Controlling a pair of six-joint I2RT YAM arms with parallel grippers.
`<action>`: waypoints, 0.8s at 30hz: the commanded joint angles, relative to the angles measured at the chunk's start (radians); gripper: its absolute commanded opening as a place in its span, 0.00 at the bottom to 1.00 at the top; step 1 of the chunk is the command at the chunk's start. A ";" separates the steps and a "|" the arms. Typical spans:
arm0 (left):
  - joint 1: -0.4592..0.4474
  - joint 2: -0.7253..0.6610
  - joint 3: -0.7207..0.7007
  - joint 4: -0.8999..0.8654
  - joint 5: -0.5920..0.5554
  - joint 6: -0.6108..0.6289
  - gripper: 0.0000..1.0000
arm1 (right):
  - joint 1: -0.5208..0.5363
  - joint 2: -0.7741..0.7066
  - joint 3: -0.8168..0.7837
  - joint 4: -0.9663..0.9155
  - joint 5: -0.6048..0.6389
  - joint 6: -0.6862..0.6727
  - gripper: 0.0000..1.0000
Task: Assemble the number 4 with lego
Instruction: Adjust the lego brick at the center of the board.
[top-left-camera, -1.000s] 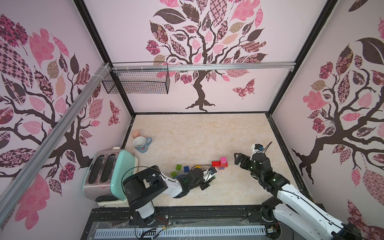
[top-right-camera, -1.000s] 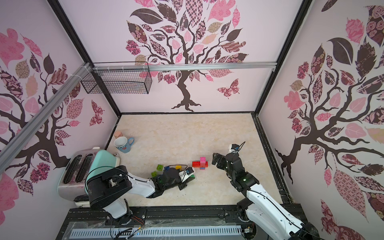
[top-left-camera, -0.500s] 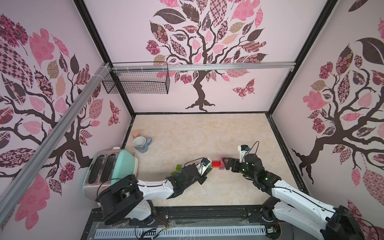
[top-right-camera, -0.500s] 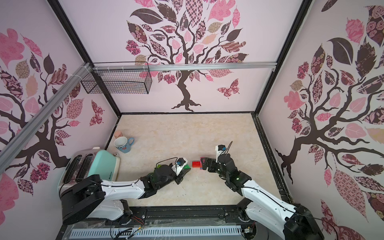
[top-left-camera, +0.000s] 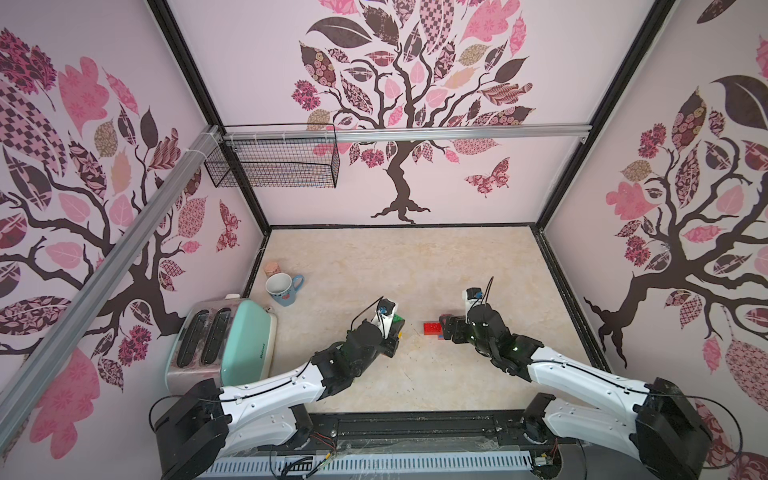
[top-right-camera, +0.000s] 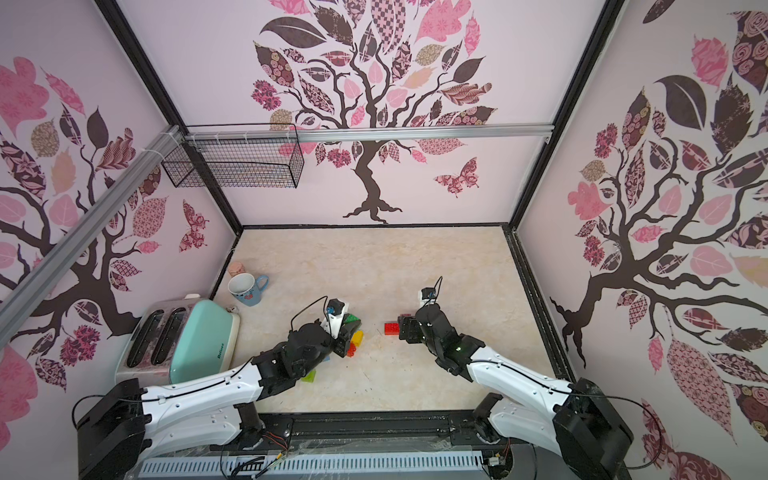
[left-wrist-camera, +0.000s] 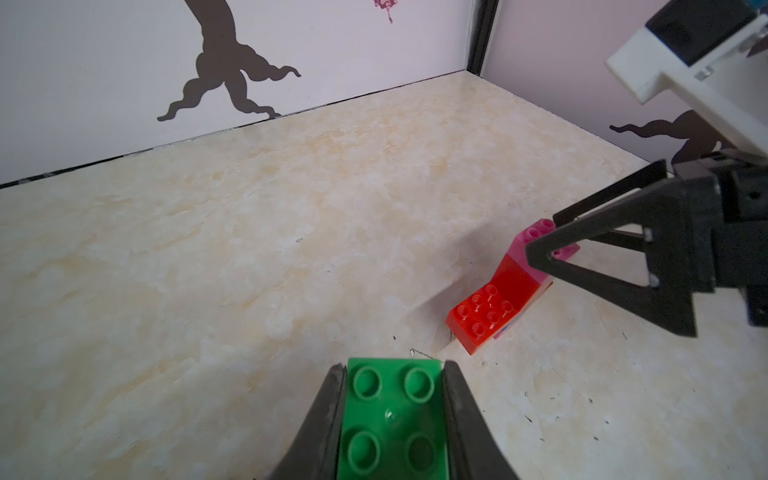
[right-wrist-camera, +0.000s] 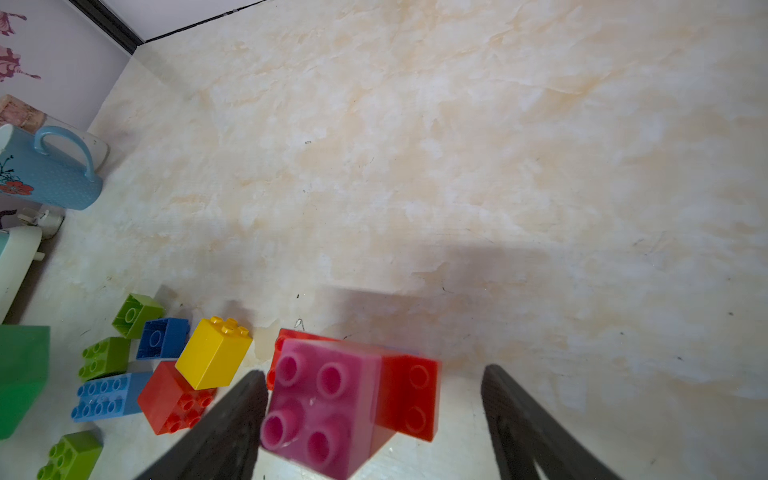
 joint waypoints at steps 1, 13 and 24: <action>0.003 -0.001 0.073 -0.051 -0.038 -0.016 0.00 | 0.006 -0.001 0.035 -0.066 0.068 -0.063 0.82; 0.004 0.028 0.141 -0.117 -0.055 -0.061 0.00 | 0.010 0.034 0.039 -0.012 -0.083 -0.157 0.74; 0.005 0.084 0.193 -0.105 0.021 -0.075 0.00 | 0.039 0.107 0.051 0.038 -0.004 -0.301 0.39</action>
